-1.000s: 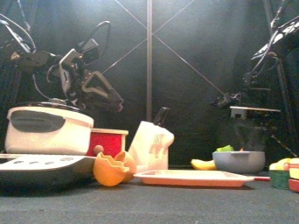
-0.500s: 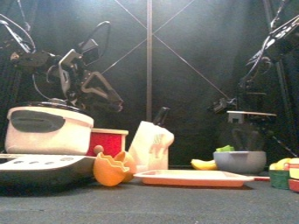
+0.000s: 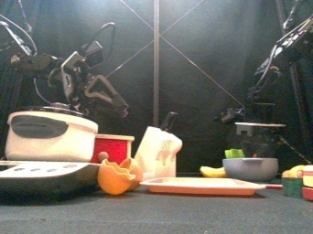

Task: Grab eggplant

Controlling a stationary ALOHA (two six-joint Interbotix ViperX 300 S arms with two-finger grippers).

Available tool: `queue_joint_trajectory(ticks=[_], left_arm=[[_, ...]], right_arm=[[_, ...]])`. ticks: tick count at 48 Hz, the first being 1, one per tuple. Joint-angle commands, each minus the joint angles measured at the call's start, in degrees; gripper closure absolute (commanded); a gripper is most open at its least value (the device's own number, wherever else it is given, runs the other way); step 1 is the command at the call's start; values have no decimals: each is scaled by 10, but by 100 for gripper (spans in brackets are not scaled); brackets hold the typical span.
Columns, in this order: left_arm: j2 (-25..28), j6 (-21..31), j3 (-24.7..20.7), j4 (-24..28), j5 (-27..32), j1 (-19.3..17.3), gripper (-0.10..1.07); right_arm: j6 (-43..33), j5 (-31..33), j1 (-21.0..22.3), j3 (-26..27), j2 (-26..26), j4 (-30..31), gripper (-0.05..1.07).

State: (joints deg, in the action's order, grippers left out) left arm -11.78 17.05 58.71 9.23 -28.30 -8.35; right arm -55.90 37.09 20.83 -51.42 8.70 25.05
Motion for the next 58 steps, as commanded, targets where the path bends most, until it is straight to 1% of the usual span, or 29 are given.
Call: queue_joint_trajectory(ticks=[1,5,8,21,29,38,47,58], left_arm=[[-2,0,-5,0,-5,1,29],[-1,0,-5,-1,-5,1,29],[-1,0,-5,0,-5,1,29],[-1,1,-5,-1,-5,1,29],[-1,1,-5,-1,-7,1,29],[-1,0,-5,-1,-9,1,29],[-1,0,-5,-1,-8,0,29],[-1,0,-5,-1,-9,1,29]], right_arm=[[-2,1,3,6,7,0,30],[-2,7,0,7,16,-2,37],[-3,13,-2,9,23,-4,39],[-3,57,-22,14,62,-22,40],[-3,66,-32,17,78,-29,40],[-3,81,-40,18,91,-36,40],[-3,91,-47,17,92,-51,40],[-4,106,-57,22,106,-49,41]])
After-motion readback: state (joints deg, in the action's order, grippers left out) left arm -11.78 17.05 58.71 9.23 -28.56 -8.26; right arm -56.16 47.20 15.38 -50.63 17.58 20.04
